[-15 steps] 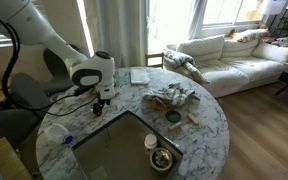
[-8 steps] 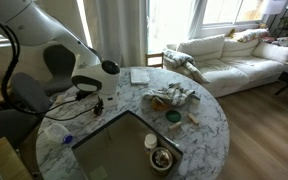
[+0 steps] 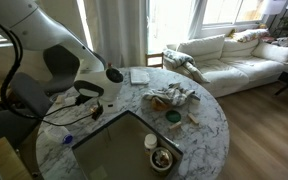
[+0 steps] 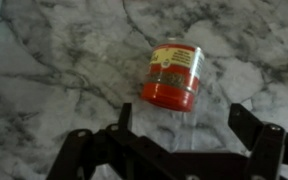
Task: Turn the clear small jar with the red lid the right way up on the table, pick up the wooden block and put it on the clear small jar with a red lid
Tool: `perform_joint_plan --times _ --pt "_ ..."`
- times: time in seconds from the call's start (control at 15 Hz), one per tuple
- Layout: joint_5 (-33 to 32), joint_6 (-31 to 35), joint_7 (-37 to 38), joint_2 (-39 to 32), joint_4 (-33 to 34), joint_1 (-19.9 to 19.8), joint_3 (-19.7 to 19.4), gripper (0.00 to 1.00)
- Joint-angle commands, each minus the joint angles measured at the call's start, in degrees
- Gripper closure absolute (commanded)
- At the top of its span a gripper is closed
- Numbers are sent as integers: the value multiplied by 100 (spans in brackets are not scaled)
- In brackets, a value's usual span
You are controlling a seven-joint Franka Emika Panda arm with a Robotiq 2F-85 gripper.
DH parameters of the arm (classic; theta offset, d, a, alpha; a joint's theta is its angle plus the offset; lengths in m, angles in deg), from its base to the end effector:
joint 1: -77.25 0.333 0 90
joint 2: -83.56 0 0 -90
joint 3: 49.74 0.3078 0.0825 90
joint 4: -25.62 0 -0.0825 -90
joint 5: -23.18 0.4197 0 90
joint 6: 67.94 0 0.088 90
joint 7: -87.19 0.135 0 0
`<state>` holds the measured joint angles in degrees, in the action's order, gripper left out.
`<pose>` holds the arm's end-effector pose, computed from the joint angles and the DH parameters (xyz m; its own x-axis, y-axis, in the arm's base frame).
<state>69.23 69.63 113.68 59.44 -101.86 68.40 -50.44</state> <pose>0.5286 -0.0704 0.1017 0.2726 -0.8440 -0.4619 -0.9619 -0.2294 -0.1485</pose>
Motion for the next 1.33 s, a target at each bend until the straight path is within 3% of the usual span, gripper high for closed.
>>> perform_joint_plan --times 0.0,0.4,0.67,0.73,0.87,0.93,1.07,1.27 --pt "197 -230 -100 -86 13 77 -160 26" --pt "524 -390 -83 -88 -18 63 -235 69" --pt "352 -401 201 -4 -32 231 -335 97" --pt "306 -383 254 23 -36 280 -352 100" --pt "205 -360 376 78 -47 388 -392 100" --pt "181 -343 464 102 -62 432 -418 74" --pt "230 -316 635 144 -113 482 -456 69" --pt "229 -82 1000 224 -320 561 -568 46"
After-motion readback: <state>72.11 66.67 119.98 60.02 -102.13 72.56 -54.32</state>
